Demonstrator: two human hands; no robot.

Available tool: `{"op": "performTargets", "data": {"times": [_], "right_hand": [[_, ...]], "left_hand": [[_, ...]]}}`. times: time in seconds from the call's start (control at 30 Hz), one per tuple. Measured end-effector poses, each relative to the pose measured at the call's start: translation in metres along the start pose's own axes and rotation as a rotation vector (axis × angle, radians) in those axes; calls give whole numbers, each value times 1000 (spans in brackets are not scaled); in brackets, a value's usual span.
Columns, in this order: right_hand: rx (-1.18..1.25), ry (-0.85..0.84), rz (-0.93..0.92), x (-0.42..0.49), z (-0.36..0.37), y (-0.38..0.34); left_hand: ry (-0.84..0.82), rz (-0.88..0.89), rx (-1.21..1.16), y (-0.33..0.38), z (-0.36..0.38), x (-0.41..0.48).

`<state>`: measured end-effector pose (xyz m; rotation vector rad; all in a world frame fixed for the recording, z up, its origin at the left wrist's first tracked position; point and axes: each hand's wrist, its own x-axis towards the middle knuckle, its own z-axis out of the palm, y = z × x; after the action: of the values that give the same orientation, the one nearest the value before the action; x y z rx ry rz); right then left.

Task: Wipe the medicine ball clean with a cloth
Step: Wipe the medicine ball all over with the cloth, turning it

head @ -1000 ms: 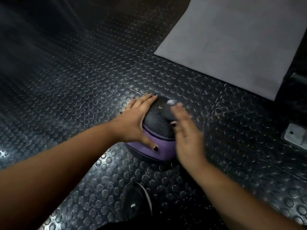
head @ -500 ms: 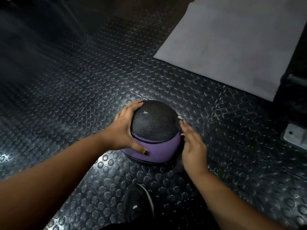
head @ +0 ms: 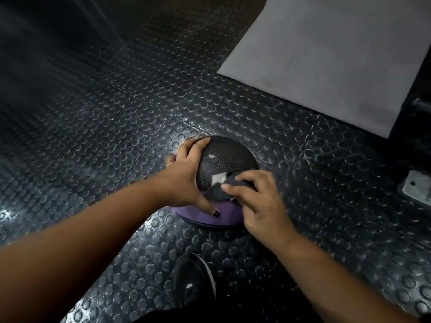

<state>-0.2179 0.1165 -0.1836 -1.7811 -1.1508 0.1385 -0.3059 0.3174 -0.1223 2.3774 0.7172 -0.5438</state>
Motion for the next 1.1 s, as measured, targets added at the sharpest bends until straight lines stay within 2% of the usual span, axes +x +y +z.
{"op": "performTargets", "data": {"times": [0.1,0.17,0.23,0.3,0.37,0.43,0.53,0.63,0.7,0.77,0.9,1.03,1.1], "right_hand": [[-19,67,338,-18,-16,37],[-32,84,463,-24,-33,52],[24,140,401,-12,-34,43],[50,134,252,4,-24,10],[37,4,47,7,-7,-18],[10,-104,-102,2,-1,-15],[44,-68,-104,0,-9,5],[81,5,66,-2,-15,16],[113,85,343,-2,-23,34],[92,79,551,0,-34,51],[25,85,602,26,-28,43],[11,116,655,33,-2,-3],[-5,145,618,12,8,-32]], "left_hand": [[1,-12,-76,-6,-4,-4],[3,-10,-103,-12,-5,-9],[14,-8,-115,-16,-7,-11],[10,-3,-129,-16,-5,-10],[10,14,-124,-16,-6,-10],[1,16,-123,-15,-9,-9],[2,11,-122,-14,-9,-8],[1,0,-144,-9,-5,-7],[9,4,-157,-7,-5,-7],[17,12,-154,-9,-4,-11],[49,29,-123,-10,3,-19],[90,12,-95,-1,10,-17],[95,-1,-102,0,8,-13]]}}
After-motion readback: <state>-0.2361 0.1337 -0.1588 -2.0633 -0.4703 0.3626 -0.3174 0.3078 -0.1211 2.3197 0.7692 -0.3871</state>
